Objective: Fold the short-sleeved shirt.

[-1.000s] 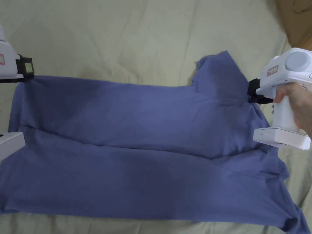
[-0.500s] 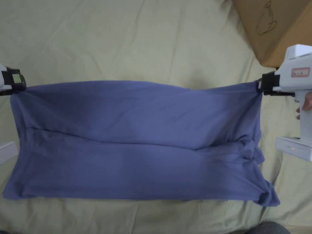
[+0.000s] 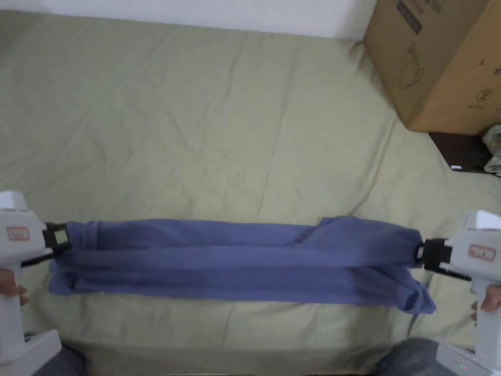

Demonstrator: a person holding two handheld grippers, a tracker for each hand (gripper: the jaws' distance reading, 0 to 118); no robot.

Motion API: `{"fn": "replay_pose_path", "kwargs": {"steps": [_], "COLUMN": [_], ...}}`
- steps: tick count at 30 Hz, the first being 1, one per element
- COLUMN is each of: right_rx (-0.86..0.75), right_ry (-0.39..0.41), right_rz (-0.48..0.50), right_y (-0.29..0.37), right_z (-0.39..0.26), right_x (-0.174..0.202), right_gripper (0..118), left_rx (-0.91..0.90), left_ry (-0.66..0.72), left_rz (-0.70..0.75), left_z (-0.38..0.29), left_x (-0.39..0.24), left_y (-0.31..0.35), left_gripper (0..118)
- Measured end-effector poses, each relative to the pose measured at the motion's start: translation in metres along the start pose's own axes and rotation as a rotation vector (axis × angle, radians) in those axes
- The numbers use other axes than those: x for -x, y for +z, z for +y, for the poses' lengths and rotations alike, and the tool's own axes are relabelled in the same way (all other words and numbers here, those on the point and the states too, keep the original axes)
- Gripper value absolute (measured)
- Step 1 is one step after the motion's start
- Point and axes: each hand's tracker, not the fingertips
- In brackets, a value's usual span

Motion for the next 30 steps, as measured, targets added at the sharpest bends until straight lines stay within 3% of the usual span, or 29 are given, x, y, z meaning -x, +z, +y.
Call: {"fn": "replay_pose_path", "kwargs": {"steps": [1,3,7,10,14,15,17,18,19,20,22,23,24,27,28,30], "right_rx": [0.016,0.026,-0.103,-0.304,-0.6,-0.602,-0.701,-0.712,-0.75,-0.751,-0.762,-0.828,-0.801,-0.759,-0.682,-0.676], "right_ry": [-0.02,-0.019,0.048,0.093,0.181,0.153,0.174,0.176,0.235,0.227,0.199,0.222,0.218,0.196,0.189,0.211], "right_rz": [-0.023,-0.053,-0.13,-0.129,-0.073,0.091,0.096,0.112,0.11,0.125,0.151,0.136,0.158,0.165,0.214,0.203], "right_y": [-0.001,0.004,0.042,0.081,0.121,0.129,0.135,0.137,0.137,0.134,0.131,0.13,0.127,0.117,0.114,0.11], "right_z": [-0.005,-0.01,0.01,0.03,0.037,0.033,0.027,0.024,0.021,0.018,0.011,0.01,0.009,0.006,0.006,0.004], "right_x": [-0.003,-0.01,-0.008,0.01,0.048,0.064,0.077,0.085,0.091,0.094,0.1,0.102,0.103,0.106,0.108,0.112], "right_gripper": [102,102,102,102,109,109,108,105,97,80,7,0,0,0,0,0], "left_rx": [0.015,0.008,-0.173,-0.367,-0.611,-0.657,-0.714,-0.727,-0.739,-0.738,-0.741,-0.735,-0.73,-0.702,-0.684,-0.688], "left_ry": [0.004,0.02,0.01,-0.06,-0.188,-0.22,-0.267,-0.275,-0.285,-0.287,-0.301,-0.312,-0.326,-0.329,-0.327,-0.333], "left_rz": [0.015,0.029,0.035,0.041,0.027,0.031,0.042,0.038,0.016,0.001,-0.019,-0.016,-0.017,-0.062,-0.091,-0.077], "left_z": [-0.005,-0.009,0.008,0.025,0.032,0.031,0.029,0.026,0.024,0.022,0.017,0.014,0.012,0.009,0.01,0.008], "left_x": [0.002,0.007,0.006,-0.015,-0.049,-0.058,-0.071,-0.076,-0.079,-0.083,-0.087,-0.089,-0.091,-0.093,-0.092,-0.094], "left_y": [-0.002,-0.002,0.029,0.062,0.098,0.103,0.109,0.11,0.111,0.111,0.109,0.107,0.105,0.104,0.104,0.1], "left_gripper": [88,117,117,117,117,117,116,112,106,93,43,20,0,0,0,0]}}
